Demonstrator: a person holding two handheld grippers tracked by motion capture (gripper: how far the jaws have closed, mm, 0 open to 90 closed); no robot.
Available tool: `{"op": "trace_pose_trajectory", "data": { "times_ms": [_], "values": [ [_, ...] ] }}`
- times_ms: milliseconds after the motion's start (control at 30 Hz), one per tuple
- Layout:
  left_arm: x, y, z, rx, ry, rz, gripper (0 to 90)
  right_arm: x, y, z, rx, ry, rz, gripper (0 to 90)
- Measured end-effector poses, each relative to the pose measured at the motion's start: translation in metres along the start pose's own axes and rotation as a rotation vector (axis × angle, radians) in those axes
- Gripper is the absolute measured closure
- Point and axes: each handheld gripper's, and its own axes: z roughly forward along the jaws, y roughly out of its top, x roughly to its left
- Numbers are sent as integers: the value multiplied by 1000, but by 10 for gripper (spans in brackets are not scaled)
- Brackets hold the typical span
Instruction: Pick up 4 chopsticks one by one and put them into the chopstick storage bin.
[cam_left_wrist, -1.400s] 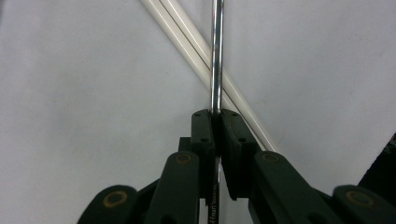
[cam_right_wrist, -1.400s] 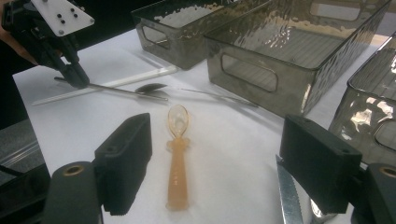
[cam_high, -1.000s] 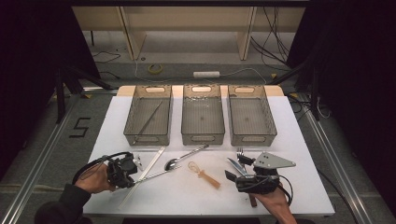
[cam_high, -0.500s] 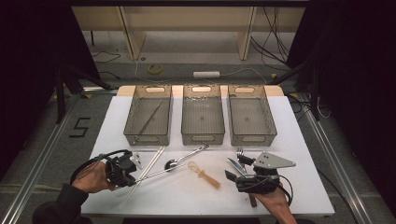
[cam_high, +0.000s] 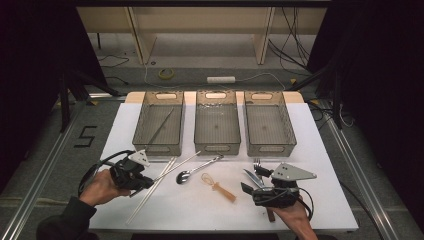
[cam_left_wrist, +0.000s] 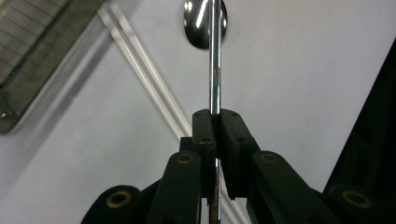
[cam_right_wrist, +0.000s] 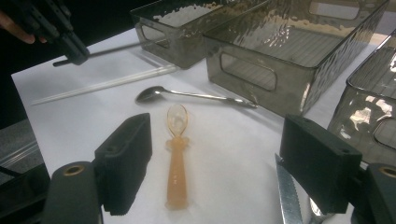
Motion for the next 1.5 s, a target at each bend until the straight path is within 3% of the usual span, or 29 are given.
{"op": "trace_pose_trajectory", "data": {
  "times_ms": [67,433,700,1067,1333,1500],
  "values": [
    [1,0,-1,-29,19,-32,847,0,0,0,0,0,-2,262],
    [11,1,-13,-164,118,-109,847,0,0,0,0,-6,1,261],
    [22,5,-16,-244,156,-165,847,-1,0,0,-5,-9,2,261],
    [37,17,-19,-305,192,-200,847,-2,0,0,-8,-11,10,261],
    [57,28,-27,-346,230,-239,847,-3,0,-1,-9,-13,13,261],
    [70,35,-30,-379,228,-277,847,-3,-1,-1,-8,-15,16,261]
  ]
}}
